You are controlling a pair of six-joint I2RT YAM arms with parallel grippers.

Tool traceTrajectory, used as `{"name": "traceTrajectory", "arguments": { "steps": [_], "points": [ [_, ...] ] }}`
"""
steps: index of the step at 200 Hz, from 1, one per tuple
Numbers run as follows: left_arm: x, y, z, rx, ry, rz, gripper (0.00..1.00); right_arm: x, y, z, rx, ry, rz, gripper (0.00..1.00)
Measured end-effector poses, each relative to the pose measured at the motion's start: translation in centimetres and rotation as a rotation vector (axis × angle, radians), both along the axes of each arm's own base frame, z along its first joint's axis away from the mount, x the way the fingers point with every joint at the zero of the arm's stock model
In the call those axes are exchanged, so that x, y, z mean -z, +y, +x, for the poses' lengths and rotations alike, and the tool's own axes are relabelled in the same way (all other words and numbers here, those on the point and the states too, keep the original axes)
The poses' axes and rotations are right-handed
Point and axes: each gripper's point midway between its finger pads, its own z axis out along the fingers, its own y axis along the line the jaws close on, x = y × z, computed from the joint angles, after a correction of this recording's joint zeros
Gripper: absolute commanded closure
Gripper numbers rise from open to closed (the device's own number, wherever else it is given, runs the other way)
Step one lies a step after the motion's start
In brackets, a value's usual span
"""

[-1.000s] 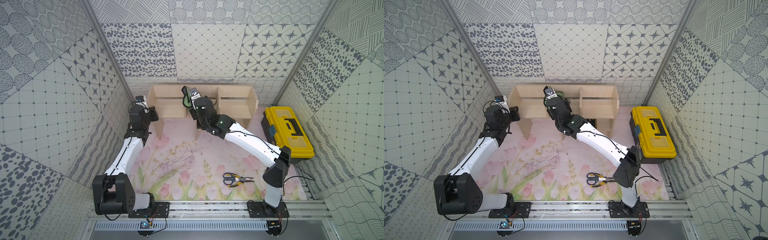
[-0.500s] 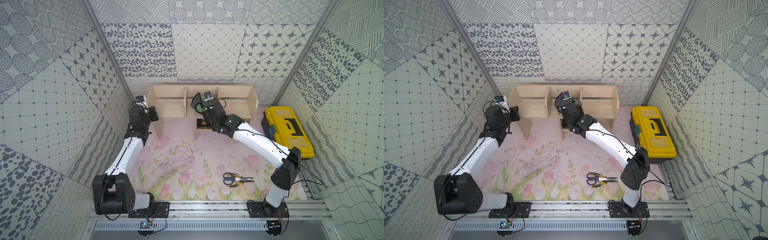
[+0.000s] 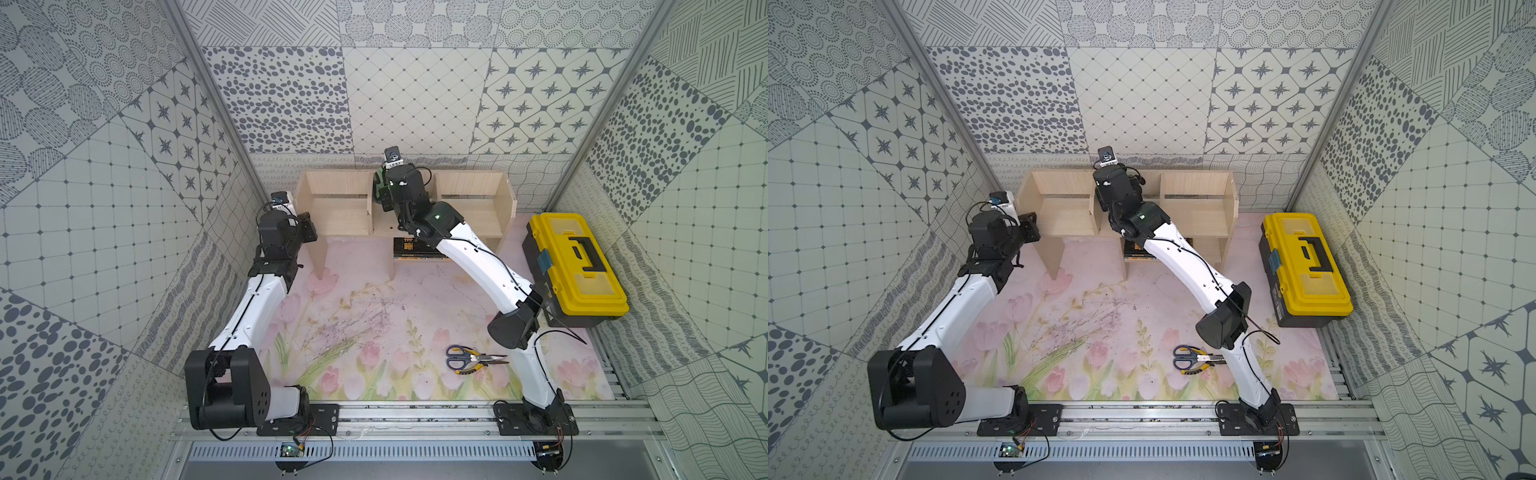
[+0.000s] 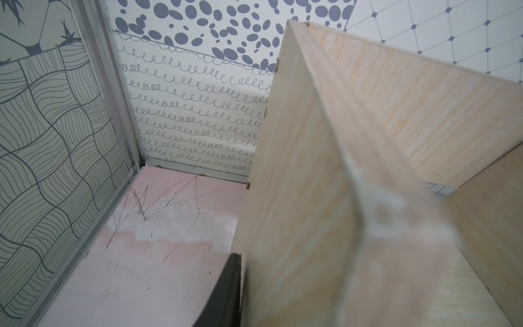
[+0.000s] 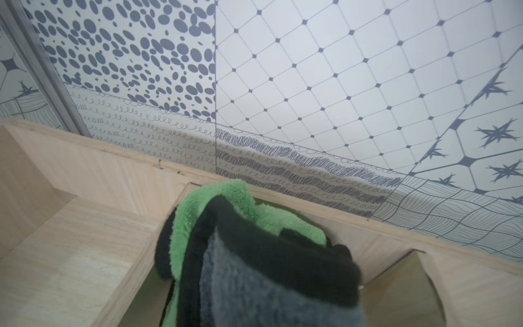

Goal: Wipe the bookshelf clean with a cloth
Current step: Wipe the dust from the shelf.

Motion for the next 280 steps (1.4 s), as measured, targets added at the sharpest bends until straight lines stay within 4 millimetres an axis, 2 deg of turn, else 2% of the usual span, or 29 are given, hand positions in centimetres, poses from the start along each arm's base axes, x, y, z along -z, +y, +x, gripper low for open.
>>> {"name": "traceTrajectory", "arguments": {
  "steps": [23, 40, 66, 79, 109, 134, 143, 169, 184, 196, 217, 248, 280],
  "points": [
    [0.0, 0.0, 0.0, 0.000, 0.000, 0.000, 1.00, 2.0, 0.5, -0.4, -0.015, 0.048, -0.029, 1.00],
    [0.0, 0.0, 0.0, 0.000, 0.000, 0.000, 1.00, 4.7, 0.2, -1.3, -0.028, 0.110, -0.058, 1.00],
    [0.0, 0.0, 0.0, 0.000, 0.000, 0.000, 1.00, 9.4, -0.8, -3.8, -0.056, 0.204, -0.110, 1.00],
    [0.0, 0.0, 0.0, 0.000, 0.000, 0.000, 1.00, 10.6, -1.1, -5.0, -0.072, 0.224, -0.113, 1.00],
    [0.0, 0.0, 0.0, 0.000, 0.000, 0.000, 1.00, 10.2, -1.6, -6.8, -0.098, 0.220, -0.080, 1.00],
    [0.0, 0.0, 0.0, 0.000, 0.000, 0.000, 1.00, 9.3, -1.3, -6.6, -0.104, 0.201, -0.076, 1.00],
    [0.0, 0.0, 0.0, 0.000, 0.000, 0.000, 1.00, 8.9, -1.0, -6.1, -0.099, 0.190, -0.087, 1.00],
    [0.0, -0.1, 0.0, 0.000, -0.001, 0.000, 1.00, 5.6, -0.3, -3.1, -0.022, 0.078, -0.119, 1.00],
    [0.0, -0.1, 0.0, 0.001, -0.001, 0.001, 1.00, 4.0, -1.0, -1.7, 0.058, 0.023, -0.148, 1.00],
    [0.0, -0.1, 0.0, 0.000, -0.003, 0.002, 1.00, 3.5, -2.1, -1.0, 0.118, 0.005, -0.174, 1.00],
    [0.0, 0.0, 0.0, 0.000, -0.004, 0.005, 1.00, 3.6, -4.9, -0.6, 0.210, 0.007, -0.218, 1.00],
    [0.0, -0.1, 0.0, 0.001, -0.003, 0.008, 1.00, 6.1, -8.6, -1.7, 0.280, 0.060, -0.290, 1.00],
    [0.0, -0.1, 0.0, 0.000, -0.003, 0.009, 1.00, 8.9, -9.5, -3.9, 0.227, 0.138, -0.241, 1.00]
  ]
}}
